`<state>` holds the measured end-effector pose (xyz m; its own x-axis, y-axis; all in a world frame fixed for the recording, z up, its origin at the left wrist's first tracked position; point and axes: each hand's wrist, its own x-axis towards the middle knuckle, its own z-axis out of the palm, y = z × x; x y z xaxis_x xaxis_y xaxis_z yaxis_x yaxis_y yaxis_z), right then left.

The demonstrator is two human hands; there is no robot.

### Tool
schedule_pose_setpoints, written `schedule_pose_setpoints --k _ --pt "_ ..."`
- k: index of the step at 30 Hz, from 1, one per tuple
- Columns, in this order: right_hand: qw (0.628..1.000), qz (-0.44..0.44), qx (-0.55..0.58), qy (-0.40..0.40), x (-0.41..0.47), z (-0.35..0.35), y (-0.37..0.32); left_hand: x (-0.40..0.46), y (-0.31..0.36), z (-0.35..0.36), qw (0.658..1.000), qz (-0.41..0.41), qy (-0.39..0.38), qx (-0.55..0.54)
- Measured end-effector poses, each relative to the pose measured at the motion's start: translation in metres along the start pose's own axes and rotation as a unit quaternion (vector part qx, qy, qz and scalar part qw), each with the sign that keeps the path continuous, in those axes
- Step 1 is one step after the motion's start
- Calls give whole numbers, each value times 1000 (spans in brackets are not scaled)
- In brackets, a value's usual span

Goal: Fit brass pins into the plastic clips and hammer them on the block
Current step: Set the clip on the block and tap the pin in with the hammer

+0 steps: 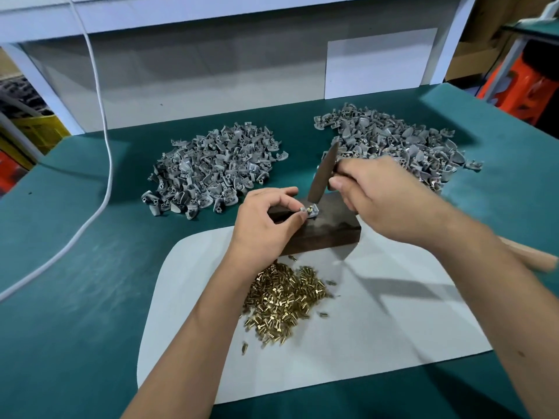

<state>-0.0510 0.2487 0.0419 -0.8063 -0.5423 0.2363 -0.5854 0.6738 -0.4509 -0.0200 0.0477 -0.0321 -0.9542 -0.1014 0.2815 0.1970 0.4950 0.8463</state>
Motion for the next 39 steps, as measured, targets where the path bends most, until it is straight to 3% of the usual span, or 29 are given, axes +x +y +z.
schedule_pose_setpoints --k 4,5,8,9,14,17,19,23,27,31,34,39 --pt "991 -29 17 132 2 -5 -3 1 1 -1 1000 -4 7 3" --pt "992 -22 -8 120 1 -1 -4 1 1 -1 1000 -5 8 1" --pt "992 41 -114 -21 0 14 -6 0 0 -2 1000 -5 3 2" --pt "991 51 -117 -29 1 11 -5 0 0 -2 1000 -6 2 2" --pt "990 -15 -44 133 2 -2 -6 1 0 -2 1000 -4 6 7" --pt "990 43 -131 -12 2 13 -12 1 0 -2 1000 -6 8 11" --pt "985 59 -158 -36 4 5 -10 0 2 -2 1000 -12 3 6" --pt "987 3 -101 125 1 -4 -10 1 2 -3 1000 -8 4 8" --pt "988 47 -147 -9 0 15 -11 2 3 -2 1000 -7 6 10" --pt "991 14 -130 -10 2 0 1 1 1 -2 1000 -6 7 15" --pt "999 20 -30 1 -5 -13 17 0 2 0 1000 -19 12 0" --pt "994 64 62 -62 -24 -29 47 -3 3 0 997 -55 2 -50"
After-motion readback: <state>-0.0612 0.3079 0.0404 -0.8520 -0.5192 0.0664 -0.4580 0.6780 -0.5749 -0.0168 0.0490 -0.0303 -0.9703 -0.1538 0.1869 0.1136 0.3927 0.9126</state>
